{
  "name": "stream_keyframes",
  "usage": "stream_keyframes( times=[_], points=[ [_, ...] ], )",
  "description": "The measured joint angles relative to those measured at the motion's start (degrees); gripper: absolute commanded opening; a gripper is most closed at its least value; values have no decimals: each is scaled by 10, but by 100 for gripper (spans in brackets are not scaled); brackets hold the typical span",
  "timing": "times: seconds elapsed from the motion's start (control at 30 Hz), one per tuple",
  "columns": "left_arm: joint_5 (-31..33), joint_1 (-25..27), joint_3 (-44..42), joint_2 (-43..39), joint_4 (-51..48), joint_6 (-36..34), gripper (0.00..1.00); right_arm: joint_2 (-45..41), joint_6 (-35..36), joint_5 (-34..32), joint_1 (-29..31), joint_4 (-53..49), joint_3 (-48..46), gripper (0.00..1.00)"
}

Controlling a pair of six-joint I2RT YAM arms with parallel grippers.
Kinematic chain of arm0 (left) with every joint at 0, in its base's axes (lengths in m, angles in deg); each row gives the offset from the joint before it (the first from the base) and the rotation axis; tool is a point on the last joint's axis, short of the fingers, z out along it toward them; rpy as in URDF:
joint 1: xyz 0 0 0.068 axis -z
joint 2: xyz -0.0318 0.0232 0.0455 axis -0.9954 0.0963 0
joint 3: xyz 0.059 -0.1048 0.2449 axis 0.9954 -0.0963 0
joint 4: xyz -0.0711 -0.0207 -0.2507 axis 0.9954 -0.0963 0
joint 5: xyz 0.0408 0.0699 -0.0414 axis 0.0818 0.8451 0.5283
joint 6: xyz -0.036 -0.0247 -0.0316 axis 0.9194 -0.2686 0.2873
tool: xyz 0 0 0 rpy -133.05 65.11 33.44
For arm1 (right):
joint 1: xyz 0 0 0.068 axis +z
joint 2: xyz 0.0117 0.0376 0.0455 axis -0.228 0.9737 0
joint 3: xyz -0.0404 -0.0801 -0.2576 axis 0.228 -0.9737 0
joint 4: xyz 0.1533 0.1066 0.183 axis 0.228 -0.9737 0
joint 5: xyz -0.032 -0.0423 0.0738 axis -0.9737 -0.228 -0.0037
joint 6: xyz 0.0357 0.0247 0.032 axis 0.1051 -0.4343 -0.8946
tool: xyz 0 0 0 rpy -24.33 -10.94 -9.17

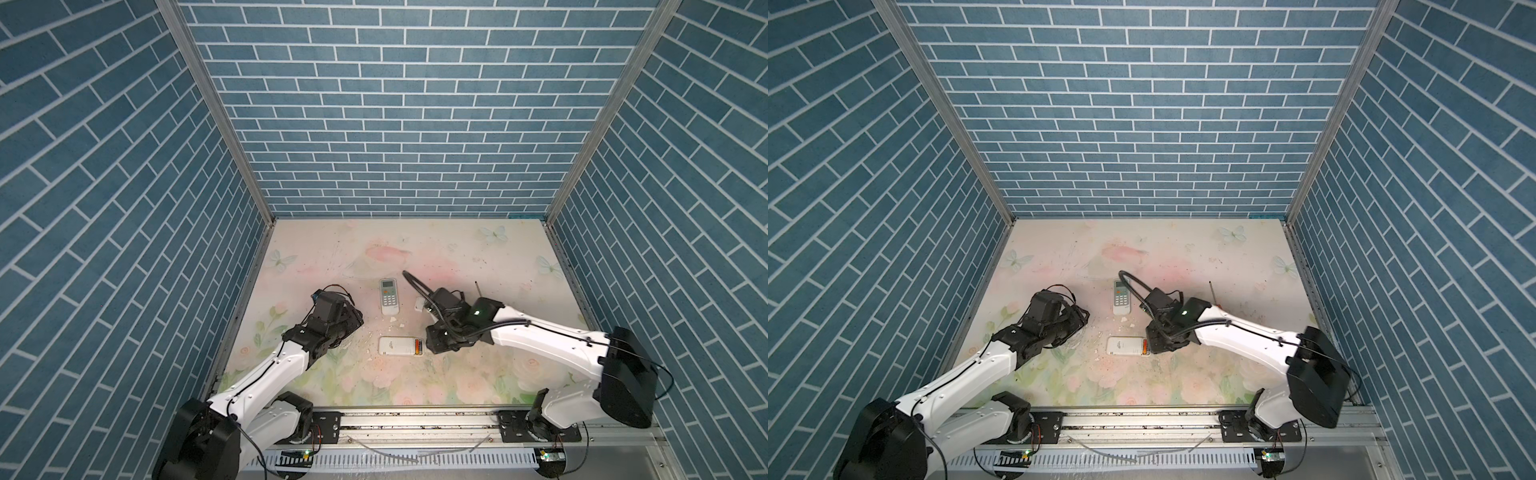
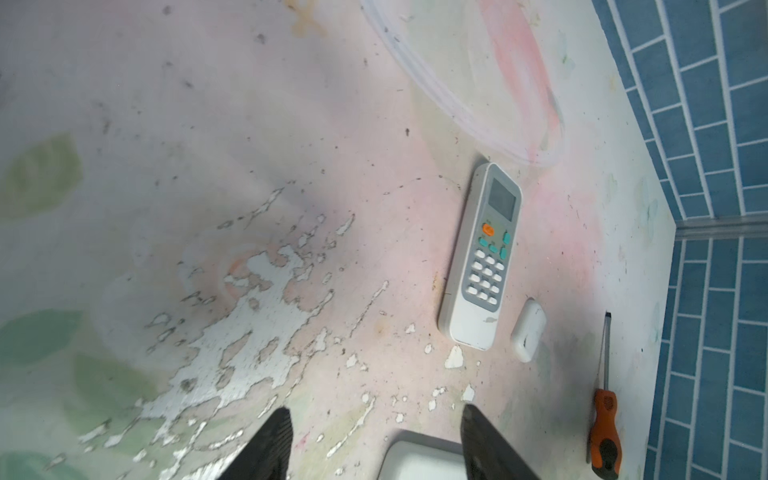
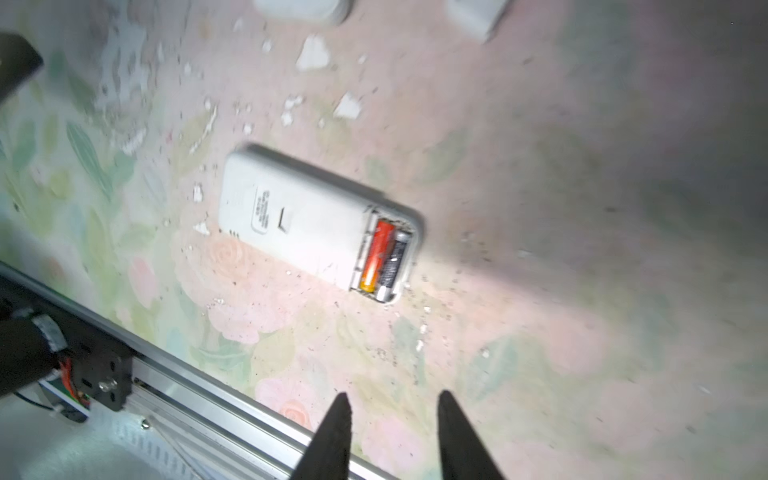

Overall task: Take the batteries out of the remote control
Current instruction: 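Grasp the orange-handled screwdriver with the right gripper while the left arm moves forward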

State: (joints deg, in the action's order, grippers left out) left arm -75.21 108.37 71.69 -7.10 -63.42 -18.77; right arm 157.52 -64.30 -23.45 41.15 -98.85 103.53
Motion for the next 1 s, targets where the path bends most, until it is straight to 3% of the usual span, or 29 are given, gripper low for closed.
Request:
stream_keyframes(
  times=[0.23, 0.43, 0.77, 1.0],
  points=[
    [-47, 0, 99, 64, 3, -46, 67, -10, 45, -52, -149, -62, 1, 63],
    [-82, 0, 171, 122, 3, -77, 66, 32, 89, -81, -222, -85, 11, 67],
    [-118, 1, 236, 215, 7, -97, 65, 86, 151, -89, -324, -104, 33, 65],
    [-125, 8, 270, 243, 7, -100, 65, 139, 176, -64, -345, -86, 33, 61]
  ],
)
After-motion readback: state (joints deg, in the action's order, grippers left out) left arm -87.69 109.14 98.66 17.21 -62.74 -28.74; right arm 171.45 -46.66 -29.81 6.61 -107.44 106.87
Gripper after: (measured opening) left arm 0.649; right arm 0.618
